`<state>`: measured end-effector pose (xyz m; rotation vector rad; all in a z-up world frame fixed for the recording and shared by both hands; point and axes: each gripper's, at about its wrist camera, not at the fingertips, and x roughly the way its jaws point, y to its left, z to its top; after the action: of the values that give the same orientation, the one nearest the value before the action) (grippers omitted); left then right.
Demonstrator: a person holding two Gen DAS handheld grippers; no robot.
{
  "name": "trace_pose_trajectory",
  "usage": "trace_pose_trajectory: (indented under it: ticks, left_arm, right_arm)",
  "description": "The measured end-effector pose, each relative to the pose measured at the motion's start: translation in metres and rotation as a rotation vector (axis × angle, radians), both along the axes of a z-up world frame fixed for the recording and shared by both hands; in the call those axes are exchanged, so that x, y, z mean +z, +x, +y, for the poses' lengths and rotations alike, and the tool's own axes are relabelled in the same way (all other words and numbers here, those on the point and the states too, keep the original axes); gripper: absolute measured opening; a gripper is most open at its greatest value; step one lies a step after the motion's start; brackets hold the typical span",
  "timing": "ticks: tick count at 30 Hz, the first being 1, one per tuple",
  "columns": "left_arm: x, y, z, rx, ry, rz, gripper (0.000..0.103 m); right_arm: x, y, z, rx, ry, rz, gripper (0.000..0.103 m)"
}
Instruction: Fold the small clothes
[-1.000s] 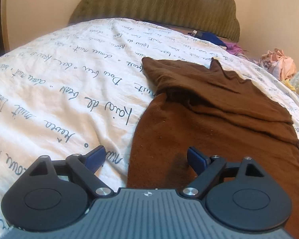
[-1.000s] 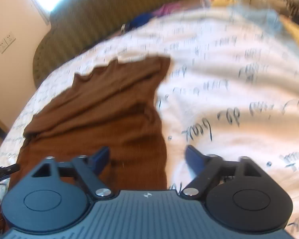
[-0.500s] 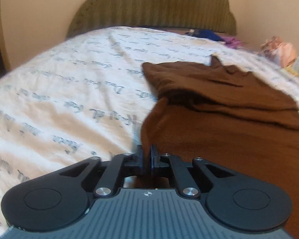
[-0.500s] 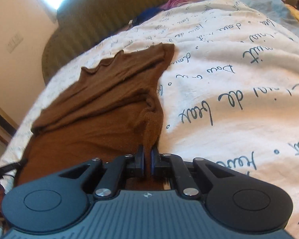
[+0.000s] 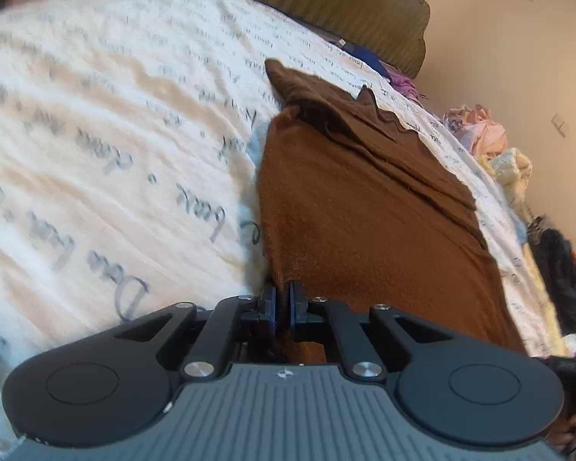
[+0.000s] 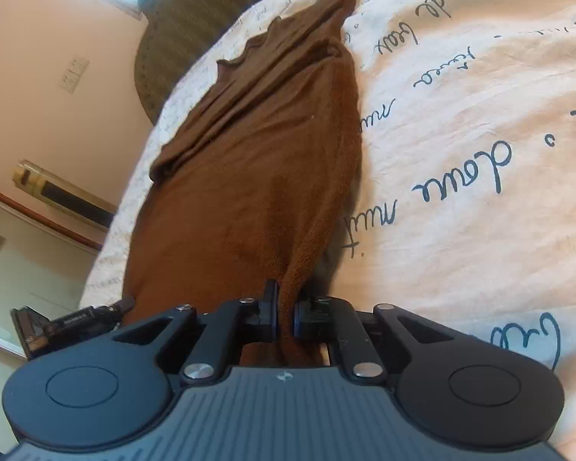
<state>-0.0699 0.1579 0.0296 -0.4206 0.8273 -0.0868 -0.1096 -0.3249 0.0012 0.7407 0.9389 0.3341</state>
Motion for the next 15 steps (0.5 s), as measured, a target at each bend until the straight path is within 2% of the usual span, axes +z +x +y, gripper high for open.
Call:
trace_pose_trajectory:
  ticks: [3,6,7,9,11,12,13,15]
  left_arm:
    - [0.01,-0.002,0.002,-0.032,0.076,-0.015,0.008]
    - [-0.006,-0.002,0.003,-0.042,0.069,0.029,0.012]
    - [-0.005,-0.006,0.005,-0.038,0.044,0.016,0.013]
    - [-0.001,-0.014,0.009,-0.052,-0.045,0.011,0.024]
    - [-0.001,-0.027,0.013,-0.085,-0.133,0.01,0.059]
    - [-0.003,-0.032,0.013,-0.1,-0.17,0.022,0.064]
    - [-0.006,-0.038,0.013,-0.112,-0.204,0.04,0.069]
    - [-0.012,-0.047,0.011,-0.12,-0.278,0.063,0.068]
  right_arm:
    - [0.014,-0.008,0.001,0.01,-0.04,-0.034,0.006]
    - [0.001,-0.012,-0.004,0.003,-0.084,-0.004,0.005]
    - [-0.003,-0.015,-0.007,-0.017,-0.039,-0.015,0.005]
    - [-0.004,-0.019,-0.01,-0.035,0.01,0.018,0.008]
    - [-0.002,-0.028,-0.013,-0.029,0.041,0.025,0.018]
    - [-0.001,-0.033,-0.012,-0.014,0.061,0.028,0.027]
    - [-0.002,-0.037,-0.014,0.003,0.084,0.034,0.028]
    - [-0.006,-0.044,-0.015,0.023,0.131,0.058,0.028]
